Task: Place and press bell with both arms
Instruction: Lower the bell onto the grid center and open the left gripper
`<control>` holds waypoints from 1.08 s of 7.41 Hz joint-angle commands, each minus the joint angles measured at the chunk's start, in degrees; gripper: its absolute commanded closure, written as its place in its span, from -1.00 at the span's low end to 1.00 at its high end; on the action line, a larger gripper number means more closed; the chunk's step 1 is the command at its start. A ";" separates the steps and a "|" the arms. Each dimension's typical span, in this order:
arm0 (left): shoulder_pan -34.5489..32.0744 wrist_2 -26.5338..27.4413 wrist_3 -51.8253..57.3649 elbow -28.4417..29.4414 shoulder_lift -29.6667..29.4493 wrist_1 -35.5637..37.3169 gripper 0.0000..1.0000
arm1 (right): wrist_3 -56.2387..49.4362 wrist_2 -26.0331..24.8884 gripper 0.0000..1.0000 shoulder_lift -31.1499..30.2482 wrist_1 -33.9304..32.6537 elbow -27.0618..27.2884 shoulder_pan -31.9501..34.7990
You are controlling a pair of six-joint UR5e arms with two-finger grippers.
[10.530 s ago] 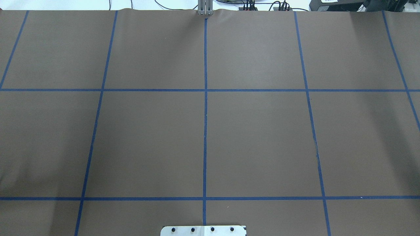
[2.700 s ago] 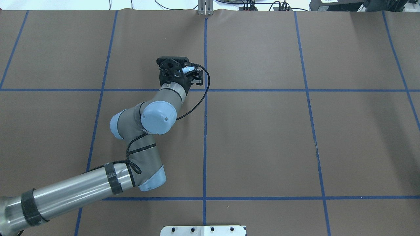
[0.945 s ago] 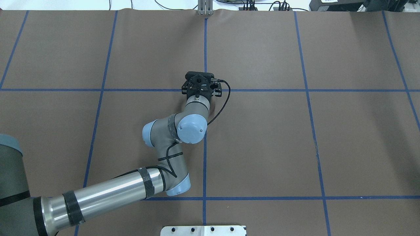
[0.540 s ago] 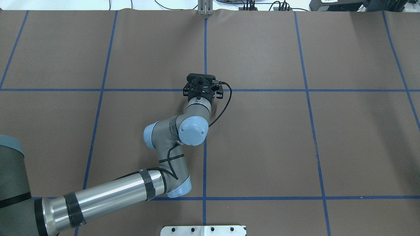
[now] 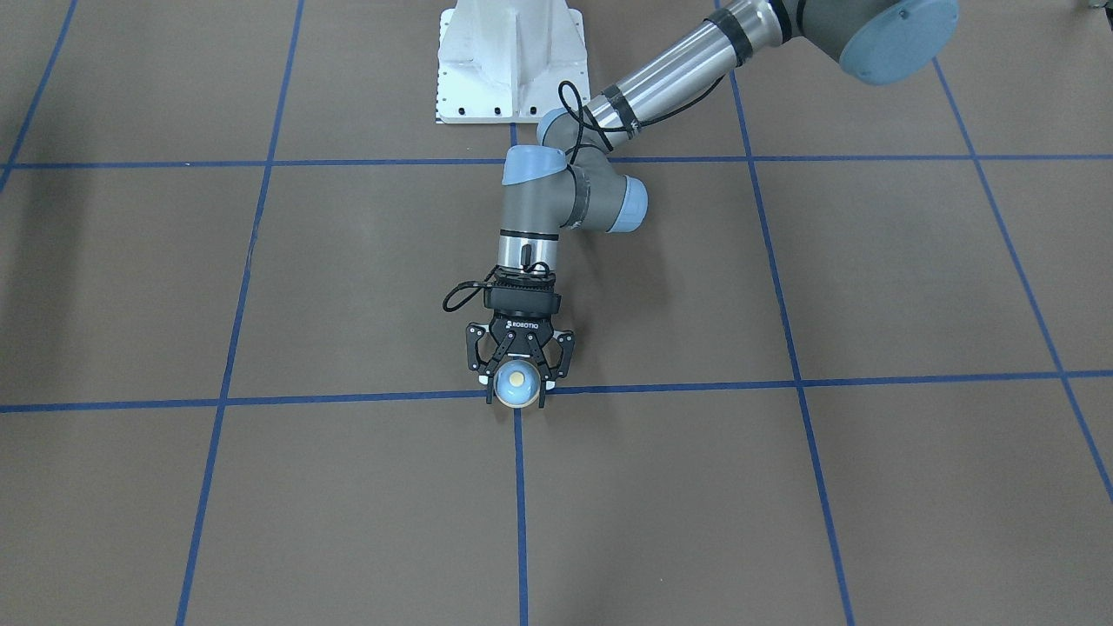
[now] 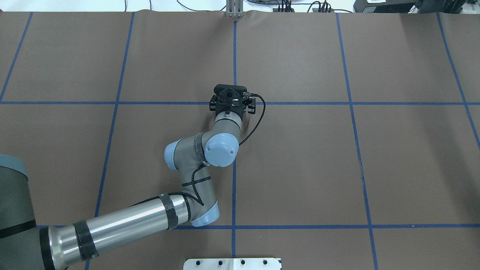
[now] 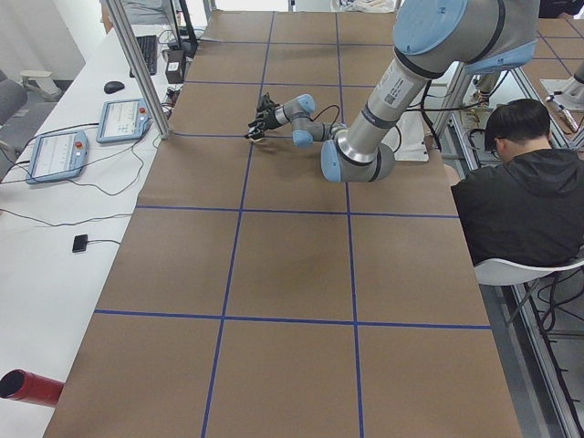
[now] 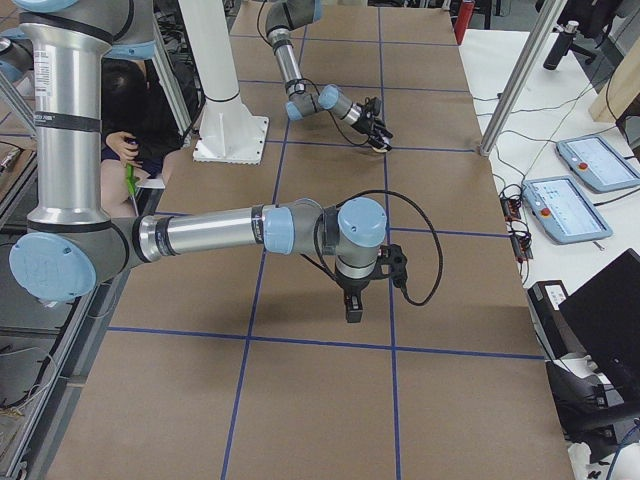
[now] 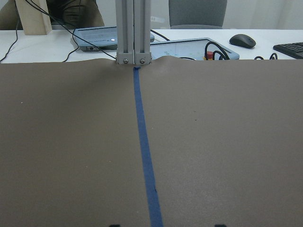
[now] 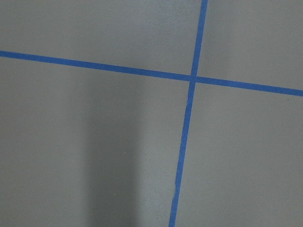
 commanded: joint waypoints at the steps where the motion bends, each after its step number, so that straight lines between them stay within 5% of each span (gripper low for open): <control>1: 0.00 -0.14 -0.03 -0.25 -0.12 -0.03 -0.70 | 0.00 0.09 -1.00 0.00 0.00 0.12 0.00; 3: -0.96 -3.11 0.40 -1.47 -2.13 0.15 -0.74 | 0.00 0.09 -1.00 0.00 0.00 0.12 0.00; 4: -2.18 -4.52 0.75 -3.57 -2.23 0.58 -0.99 | 0.00 0.09 -1.00 0.00 0.00 0.21 0.00; 5: -4.11 -5.06 4.15 -4.89 -2.23 0.59 -1.00 | 0.00 0.09 -1.00 0.09 0.00 0.21 0.00; 8: -15.86 -23.28 6.29 -5.87 -1.71 6.73 -1.00 | -0.36 -0.09 -1.00 0.00 4.45 0.57 0.00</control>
